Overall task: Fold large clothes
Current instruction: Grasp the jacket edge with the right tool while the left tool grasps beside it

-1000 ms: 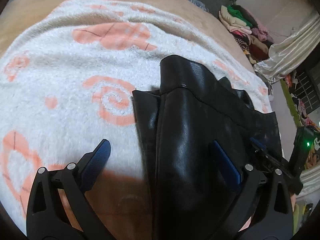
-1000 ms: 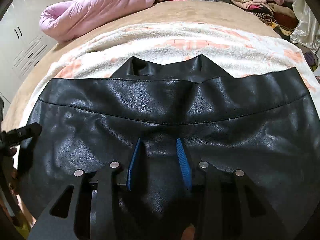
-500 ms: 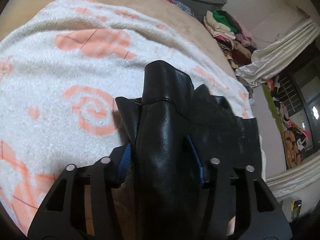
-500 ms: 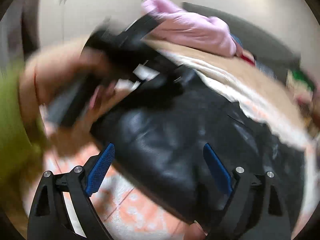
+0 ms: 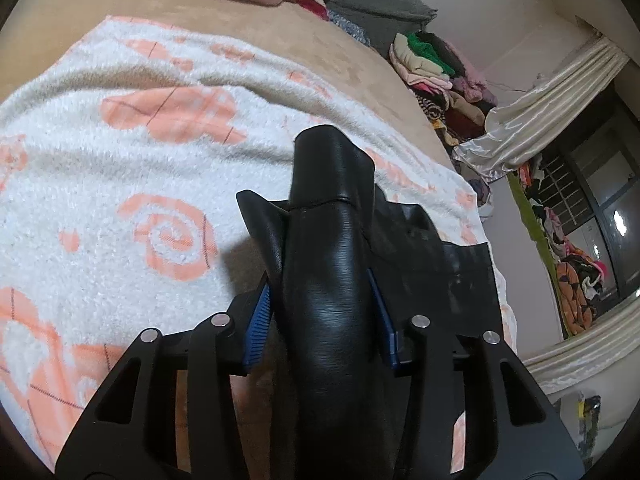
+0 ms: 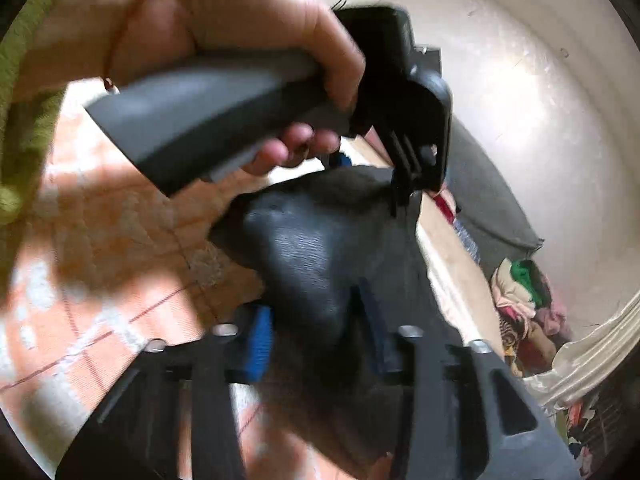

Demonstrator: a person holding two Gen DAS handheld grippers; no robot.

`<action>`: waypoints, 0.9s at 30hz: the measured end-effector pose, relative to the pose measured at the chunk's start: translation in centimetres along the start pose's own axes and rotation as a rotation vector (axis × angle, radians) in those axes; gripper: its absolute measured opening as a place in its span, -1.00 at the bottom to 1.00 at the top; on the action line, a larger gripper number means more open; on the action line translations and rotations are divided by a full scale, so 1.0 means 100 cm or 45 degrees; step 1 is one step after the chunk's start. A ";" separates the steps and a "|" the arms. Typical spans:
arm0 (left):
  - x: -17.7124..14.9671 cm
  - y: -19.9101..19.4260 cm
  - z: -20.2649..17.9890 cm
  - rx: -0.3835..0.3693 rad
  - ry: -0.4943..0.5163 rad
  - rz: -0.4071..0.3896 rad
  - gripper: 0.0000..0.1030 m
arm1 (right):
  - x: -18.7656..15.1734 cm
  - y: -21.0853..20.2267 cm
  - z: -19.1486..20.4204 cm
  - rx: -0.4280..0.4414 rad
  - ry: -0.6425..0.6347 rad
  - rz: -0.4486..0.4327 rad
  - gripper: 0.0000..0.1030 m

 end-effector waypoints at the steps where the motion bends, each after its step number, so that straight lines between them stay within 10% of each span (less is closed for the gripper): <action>1: -0.001 -0.002 -0.006 -0.001 0.013 -0.008 -0.31 | 0.000 -0.003 -0.006 0.003 0.034 -0.009 -0.48; 11: 0.003 -0.003 -0.110 -0.009 0.187 -0.083 -0.33 | -0.033 -0.038 -0.132 0.020 0.480 -0.066 -0.63; 27: -0.017 0.136 -0.263 0.020 0.467 0.079 -0.20 | -0.177 -0.055 -0.265 -0.015 1.138 0.106 -0.72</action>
Point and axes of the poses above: each gripper's, at about its wrist camera, not at the fingertips, and y roughly the way its jaws point, z to its left, x to its top, the point moved 3 cm from there along y, roughly the way its jaws point, and after that the axes turned 15 degrees about -x, right-handed, at the moved point
